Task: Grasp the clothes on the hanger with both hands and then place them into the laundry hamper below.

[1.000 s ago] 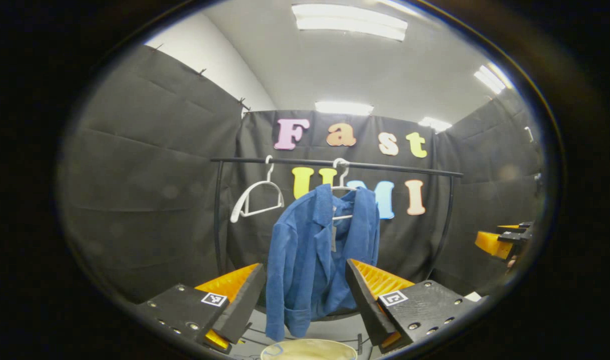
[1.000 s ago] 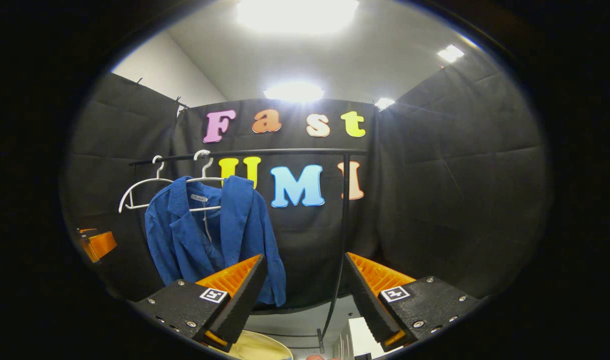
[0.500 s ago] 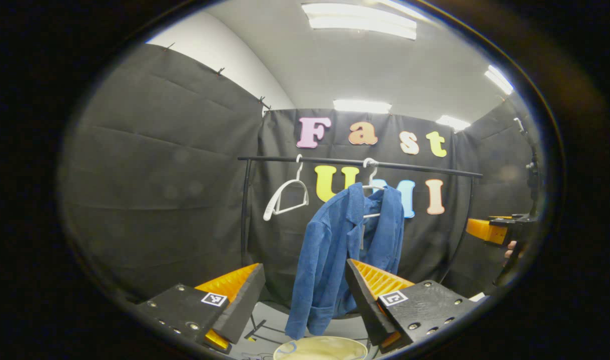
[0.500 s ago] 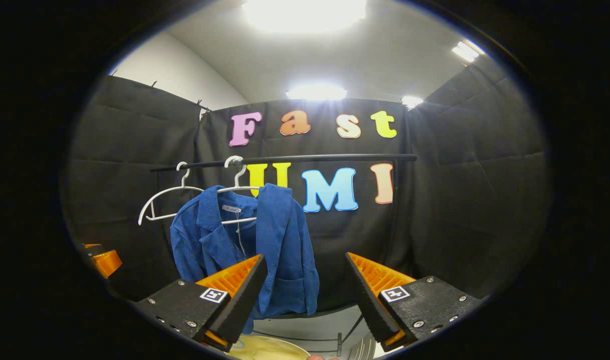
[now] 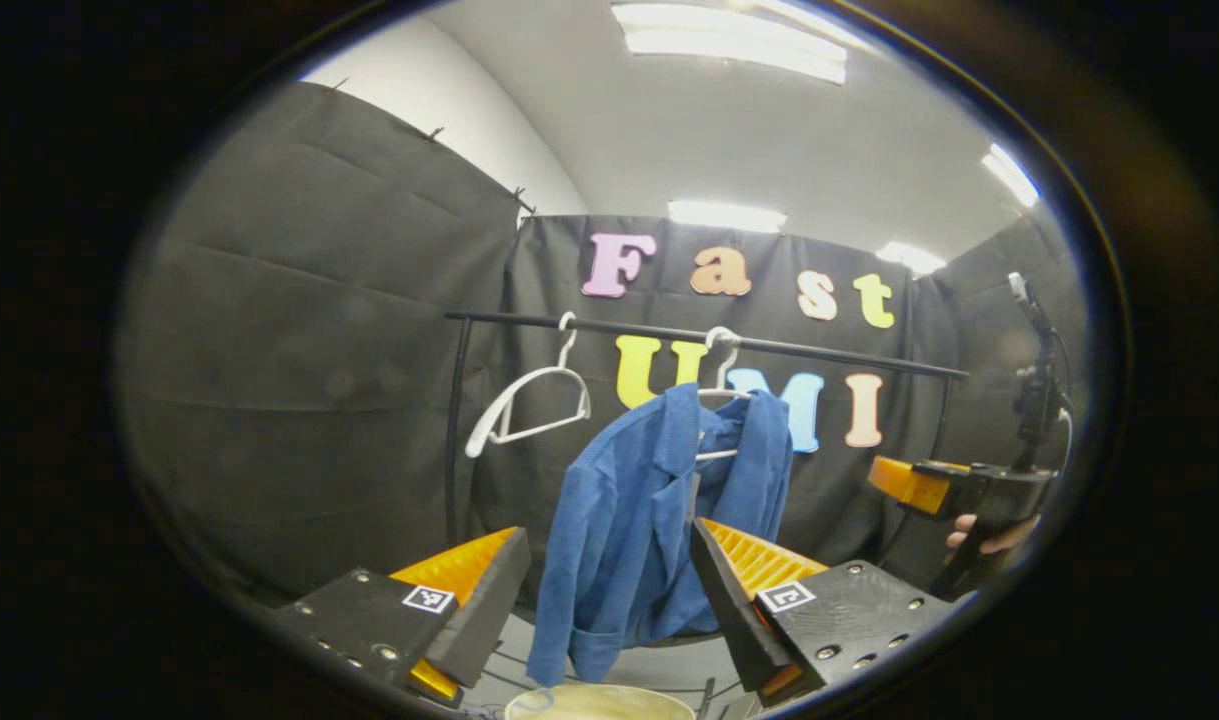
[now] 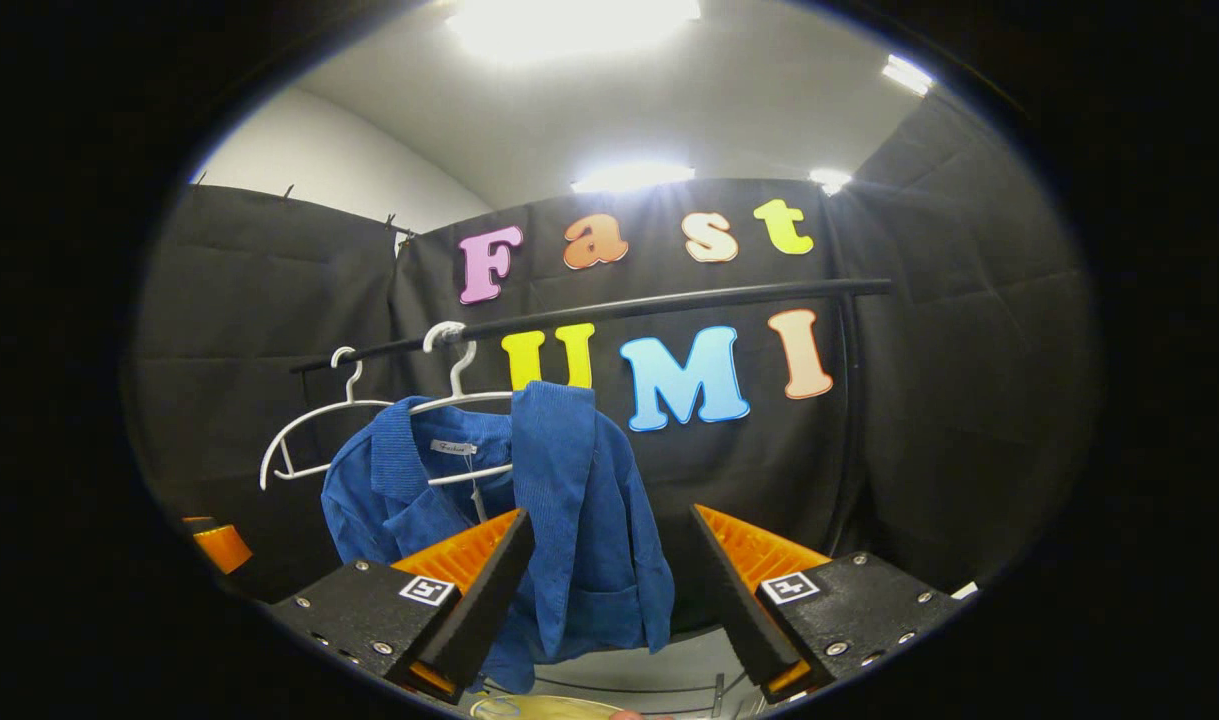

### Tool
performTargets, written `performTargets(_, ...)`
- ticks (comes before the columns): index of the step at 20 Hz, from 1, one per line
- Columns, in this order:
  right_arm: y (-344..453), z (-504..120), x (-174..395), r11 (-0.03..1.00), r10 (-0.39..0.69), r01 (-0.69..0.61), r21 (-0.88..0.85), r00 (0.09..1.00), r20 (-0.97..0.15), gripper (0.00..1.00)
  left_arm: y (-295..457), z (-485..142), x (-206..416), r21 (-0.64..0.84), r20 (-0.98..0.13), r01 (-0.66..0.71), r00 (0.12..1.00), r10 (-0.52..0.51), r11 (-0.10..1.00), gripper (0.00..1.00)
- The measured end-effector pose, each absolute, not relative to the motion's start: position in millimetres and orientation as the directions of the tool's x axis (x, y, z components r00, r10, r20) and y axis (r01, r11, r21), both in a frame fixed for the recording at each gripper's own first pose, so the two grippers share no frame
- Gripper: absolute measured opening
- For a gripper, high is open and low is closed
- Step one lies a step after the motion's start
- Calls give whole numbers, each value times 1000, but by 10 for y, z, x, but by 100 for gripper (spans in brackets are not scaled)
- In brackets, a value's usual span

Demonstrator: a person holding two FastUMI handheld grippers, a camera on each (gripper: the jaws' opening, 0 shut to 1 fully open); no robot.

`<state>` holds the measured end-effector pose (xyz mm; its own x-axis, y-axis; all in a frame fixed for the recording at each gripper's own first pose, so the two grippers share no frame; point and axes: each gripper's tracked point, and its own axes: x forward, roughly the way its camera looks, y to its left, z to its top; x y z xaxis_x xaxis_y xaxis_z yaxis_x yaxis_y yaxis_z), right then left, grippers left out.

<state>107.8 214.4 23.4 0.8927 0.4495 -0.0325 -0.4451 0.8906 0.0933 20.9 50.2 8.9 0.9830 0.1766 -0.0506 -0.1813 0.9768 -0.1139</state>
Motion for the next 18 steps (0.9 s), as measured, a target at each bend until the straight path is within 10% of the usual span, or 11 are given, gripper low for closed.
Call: performTargets(18,3162,-273,2170,711,701,-675,196,703,-121,95,126,-219,1882,-104,-132,-249,963,235,963,92)
